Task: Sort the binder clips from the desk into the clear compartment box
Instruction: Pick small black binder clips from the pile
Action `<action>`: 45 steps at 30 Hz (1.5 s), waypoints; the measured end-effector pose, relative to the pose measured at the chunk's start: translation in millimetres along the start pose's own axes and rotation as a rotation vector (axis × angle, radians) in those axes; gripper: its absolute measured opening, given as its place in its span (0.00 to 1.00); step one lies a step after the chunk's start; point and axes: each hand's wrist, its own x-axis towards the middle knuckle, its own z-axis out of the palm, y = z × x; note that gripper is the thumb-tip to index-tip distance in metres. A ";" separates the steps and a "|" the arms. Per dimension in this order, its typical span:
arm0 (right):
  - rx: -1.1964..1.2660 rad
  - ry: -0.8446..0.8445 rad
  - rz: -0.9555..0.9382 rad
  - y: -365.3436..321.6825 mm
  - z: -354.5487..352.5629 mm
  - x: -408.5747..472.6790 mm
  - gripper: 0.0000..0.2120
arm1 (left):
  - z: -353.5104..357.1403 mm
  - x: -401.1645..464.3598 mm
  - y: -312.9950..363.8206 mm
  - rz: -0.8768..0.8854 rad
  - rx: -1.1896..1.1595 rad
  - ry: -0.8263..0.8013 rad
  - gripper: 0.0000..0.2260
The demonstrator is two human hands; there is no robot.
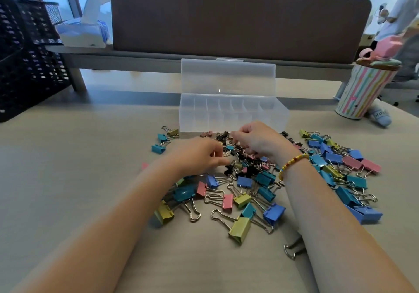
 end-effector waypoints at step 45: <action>-0.779 -0.032 -0.153 -10.2 28.3 -3.5 0.16 | -2.2 -0.1 7.3 -0.082 0.405 -0.078 0.12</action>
